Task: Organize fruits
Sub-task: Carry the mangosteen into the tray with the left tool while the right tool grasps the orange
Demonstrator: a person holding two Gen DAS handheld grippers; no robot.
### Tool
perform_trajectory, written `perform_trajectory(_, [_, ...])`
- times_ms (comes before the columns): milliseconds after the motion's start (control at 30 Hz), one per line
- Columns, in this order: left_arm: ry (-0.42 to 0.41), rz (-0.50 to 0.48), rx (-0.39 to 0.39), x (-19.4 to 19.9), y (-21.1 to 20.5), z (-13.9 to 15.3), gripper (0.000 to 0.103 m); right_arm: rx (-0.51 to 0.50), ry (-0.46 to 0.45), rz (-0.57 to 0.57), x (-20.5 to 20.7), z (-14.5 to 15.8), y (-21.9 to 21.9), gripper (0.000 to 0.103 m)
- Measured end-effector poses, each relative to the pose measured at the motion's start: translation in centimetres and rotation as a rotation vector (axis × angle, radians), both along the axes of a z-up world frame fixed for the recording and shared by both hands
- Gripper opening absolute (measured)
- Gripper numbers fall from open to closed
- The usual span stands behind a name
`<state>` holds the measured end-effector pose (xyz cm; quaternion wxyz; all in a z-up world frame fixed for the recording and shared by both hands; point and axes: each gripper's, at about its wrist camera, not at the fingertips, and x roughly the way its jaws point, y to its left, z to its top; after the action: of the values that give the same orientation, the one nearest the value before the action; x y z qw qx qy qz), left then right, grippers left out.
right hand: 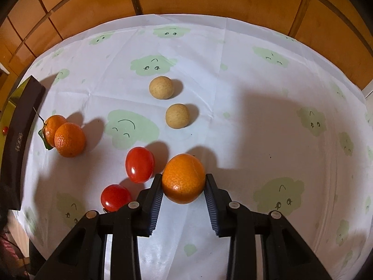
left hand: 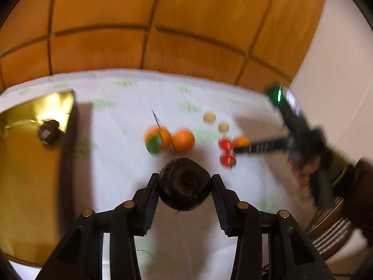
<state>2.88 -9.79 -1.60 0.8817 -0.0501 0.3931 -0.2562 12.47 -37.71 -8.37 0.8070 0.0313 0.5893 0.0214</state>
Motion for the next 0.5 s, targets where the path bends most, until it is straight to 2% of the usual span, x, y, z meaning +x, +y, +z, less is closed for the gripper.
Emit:
perform_trajectory(100, [-0.022,0.078,-0.059,0.5,3.3,2.5,0.045,-0.008,-0.002,0.004,0.0,0.1,0.3,0.035])
perform_trajectory(233, [0.004,0.197,-0.077,2.3,7.8,3.5,0.045,-0.027,-0.007,0.018,0.0,0.2,0.4,0.035])
perform_trajectory(333, [0.051,0.286,-0.031,3.9,10.6,2.7,0.045,-0.037,-0.009,0.025,0.0,0.3,0.7,0.035])
perform_trajectory(400, [0.103,0.341,-0.03,5.3,12.5,1.5,0.045,-0.039,-0.01,0.025,0.0,0.1,0.8,0.035])
perform_trajectory(500, [0.18,0.376,-0.013,7.2,13.9,-0.2,0.045,-0.055,-0.013,0.036,-0.2,0.1,1.1,0.035])
